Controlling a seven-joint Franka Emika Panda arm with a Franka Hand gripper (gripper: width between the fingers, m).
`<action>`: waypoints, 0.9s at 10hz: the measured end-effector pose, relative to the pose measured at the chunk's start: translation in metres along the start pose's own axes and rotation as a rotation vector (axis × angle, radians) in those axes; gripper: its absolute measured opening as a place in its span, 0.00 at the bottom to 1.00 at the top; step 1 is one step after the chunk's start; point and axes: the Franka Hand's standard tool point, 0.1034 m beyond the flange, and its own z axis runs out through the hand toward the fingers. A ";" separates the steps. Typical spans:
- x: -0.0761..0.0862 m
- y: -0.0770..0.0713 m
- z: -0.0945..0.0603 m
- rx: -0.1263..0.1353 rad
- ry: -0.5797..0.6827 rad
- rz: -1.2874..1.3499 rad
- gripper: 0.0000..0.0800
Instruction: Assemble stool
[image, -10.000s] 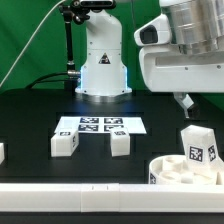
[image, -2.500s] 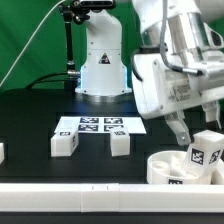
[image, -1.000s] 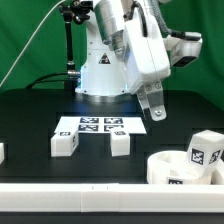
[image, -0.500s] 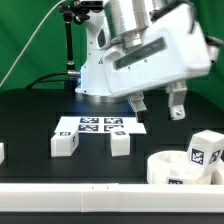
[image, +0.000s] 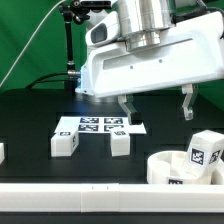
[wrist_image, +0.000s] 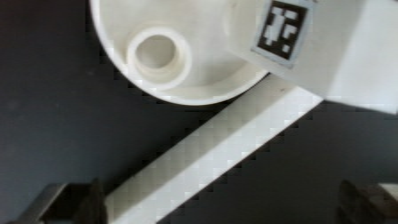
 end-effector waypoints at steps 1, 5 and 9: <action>0.000 0.000 0.000 0.000 0.000 -0.063 0.81; -0.002 0.004 0.006 -0.062 0.055 -0.481 0.81; -0.005 0.026 0.011 -0.121 0.054 -0.888 0.81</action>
Offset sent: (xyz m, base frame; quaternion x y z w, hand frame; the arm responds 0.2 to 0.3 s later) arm -0.0014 -0.0181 -0.0087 -0.1545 0.1035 -0.3878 0.9028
